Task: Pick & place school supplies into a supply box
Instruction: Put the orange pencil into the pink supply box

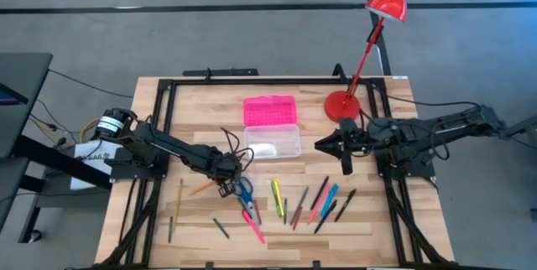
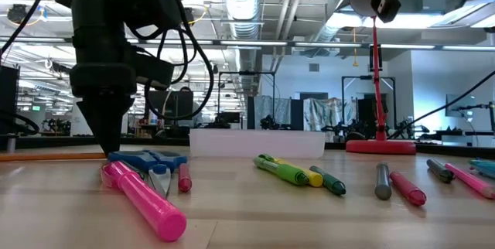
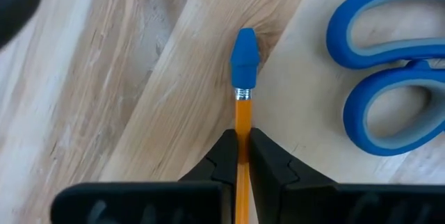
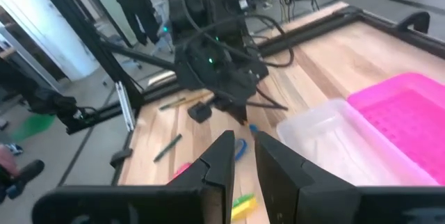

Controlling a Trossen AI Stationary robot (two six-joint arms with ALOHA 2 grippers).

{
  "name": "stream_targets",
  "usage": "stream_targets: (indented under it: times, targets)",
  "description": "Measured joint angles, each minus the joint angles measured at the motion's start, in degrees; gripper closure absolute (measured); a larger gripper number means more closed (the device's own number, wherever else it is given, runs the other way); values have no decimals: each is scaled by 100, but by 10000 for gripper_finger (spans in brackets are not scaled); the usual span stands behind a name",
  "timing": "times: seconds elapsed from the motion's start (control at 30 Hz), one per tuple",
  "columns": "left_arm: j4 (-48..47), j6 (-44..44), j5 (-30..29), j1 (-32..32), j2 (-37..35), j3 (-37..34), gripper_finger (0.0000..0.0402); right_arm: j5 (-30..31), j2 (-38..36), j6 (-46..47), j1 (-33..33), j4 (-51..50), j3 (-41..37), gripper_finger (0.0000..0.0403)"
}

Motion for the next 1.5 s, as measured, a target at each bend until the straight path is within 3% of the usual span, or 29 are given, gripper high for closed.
stream_targets:
  times: [0.47,1.07,1.27,1.5]
  targets:
    - [-367,440,262,190,98,574,399,-30,476,185,137,38,3,351]
    - [-126,870,1344,434,74,851,399,-24,476,274,376,27,3,351]
    - [-425,1319,1010,487,61,1590,399,-24,476,275,374,21,3,351]
    - [-400,1909,133,989,52,2253,401,-24,476,277,372,23,3,351]
